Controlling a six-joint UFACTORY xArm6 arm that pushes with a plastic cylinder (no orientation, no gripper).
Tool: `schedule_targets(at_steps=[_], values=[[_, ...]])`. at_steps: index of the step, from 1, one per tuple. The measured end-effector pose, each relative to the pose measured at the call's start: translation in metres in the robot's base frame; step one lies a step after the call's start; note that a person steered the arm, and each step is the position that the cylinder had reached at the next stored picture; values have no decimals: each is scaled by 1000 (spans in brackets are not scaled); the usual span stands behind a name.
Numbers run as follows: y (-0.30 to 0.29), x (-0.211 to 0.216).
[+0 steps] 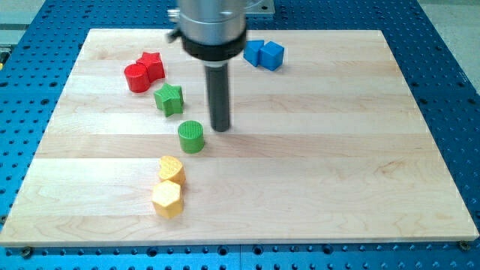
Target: Keep the green circle above the heart
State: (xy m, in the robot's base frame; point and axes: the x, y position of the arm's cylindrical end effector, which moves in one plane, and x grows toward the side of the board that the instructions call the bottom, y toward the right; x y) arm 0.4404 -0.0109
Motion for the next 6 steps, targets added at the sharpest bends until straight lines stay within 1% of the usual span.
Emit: schedule_targets(at_steps=[1,2,3,4,6], values=[[16,16],[-24,19],[-37,12],[-37,10],[-70,14]])
